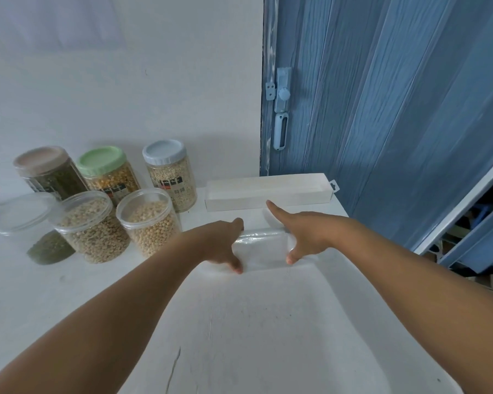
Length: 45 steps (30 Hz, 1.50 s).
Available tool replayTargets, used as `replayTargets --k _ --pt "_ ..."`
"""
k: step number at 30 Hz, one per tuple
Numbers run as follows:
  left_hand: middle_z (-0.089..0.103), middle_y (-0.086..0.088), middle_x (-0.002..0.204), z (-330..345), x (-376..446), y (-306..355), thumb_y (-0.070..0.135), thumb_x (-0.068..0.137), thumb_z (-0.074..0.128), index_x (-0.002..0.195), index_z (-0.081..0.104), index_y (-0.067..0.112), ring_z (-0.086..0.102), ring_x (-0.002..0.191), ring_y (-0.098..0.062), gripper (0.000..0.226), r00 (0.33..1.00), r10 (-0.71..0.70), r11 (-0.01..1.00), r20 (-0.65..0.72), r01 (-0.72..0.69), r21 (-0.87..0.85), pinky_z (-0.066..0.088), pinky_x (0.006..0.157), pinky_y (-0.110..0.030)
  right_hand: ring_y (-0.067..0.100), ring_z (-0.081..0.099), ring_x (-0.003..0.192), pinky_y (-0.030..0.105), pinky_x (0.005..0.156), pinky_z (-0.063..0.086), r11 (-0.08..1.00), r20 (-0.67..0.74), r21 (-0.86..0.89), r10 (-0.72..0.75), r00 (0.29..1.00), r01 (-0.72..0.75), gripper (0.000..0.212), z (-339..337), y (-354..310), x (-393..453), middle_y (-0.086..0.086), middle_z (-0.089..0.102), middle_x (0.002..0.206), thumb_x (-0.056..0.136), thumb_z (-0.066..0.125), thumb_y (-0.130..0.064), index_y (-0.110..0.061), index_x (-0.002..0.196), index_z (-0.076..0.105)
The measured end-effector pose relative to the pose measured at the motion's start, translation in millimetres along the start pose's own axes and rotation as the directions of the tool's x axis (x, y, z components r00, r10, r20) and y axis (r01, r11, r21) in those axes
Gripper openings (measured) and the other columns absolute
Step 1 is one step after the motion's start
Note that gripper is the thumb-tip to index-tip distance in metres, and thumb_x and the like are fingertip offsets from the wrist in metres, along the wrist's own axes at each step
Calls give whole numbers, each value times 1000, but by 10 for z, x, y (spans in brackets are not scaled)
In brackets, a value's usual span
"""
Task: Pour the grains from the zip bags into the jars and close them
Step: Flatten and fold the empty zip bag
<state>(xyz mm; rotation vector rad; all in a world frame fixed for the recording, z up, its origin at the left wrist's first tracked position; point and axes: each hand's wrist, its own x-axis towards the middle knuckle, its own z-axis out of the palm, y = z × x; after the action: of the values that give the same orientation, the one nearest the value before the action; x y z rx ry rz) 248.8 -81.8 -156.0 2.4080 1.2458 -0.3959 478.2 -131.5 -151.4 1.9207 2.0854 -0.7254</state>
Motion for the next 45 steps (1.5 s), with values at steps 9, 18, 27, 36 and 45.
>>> replayTargets --k 9,18,27,36,45 --pt "62 -2 106 95 -131 -17 35 83 87 135 33 22 60 88 -20 76 996 49 997 -72 -53 -54 48 72 -33 25 56 98 40 87 53 1000 -83 -1 14 996 -14 130 97 -62 -181 -2 57 112 86 82 -41 -51 154 -28" --pt "68 -9 111 39 -182 -130 32 93 76 164 -5 31 66 95 -26 107 934 115 991 -337 -88 96 55 87 -39 26 60 81 42 75 54 999 -185 16 50 981 -48 119 85 -230 -275 5 54 92 91 75 -31 -51 156 -23" --pt "64 -5 92 -506 -50 -245 34 93 77 144 25 22 65 87 -31 74 839 169 977 -517 -71 203 51 73 -41 27 43 94 36 77 30 999 -422 -44 -7 907 -13 97 -300 -285 -177 -2 44 93 102 56 -36 -38 161 -20" --pt "61 -8 105 -898 465 -314 42 96 71 147 33 17 59 105 -31 68 833 220 965 -509 -108 239 41 87 -40 41 67 99 56 87 57 998 -417 35 -31 908 50 101 -808 164 282 29 62 127 104 56 -30 -66 144 -30" --pt "58 -13 130 -762 1010 -413 47 105 56 148 35 17 54 115 -35 56 924 107 989 -366 -60 137 38 97 -42 19 47 60 33 58 43 996 -296 48 -57 953 75 97 -911 455 810 7 49 77 106 54 -22 -49 156 -25"
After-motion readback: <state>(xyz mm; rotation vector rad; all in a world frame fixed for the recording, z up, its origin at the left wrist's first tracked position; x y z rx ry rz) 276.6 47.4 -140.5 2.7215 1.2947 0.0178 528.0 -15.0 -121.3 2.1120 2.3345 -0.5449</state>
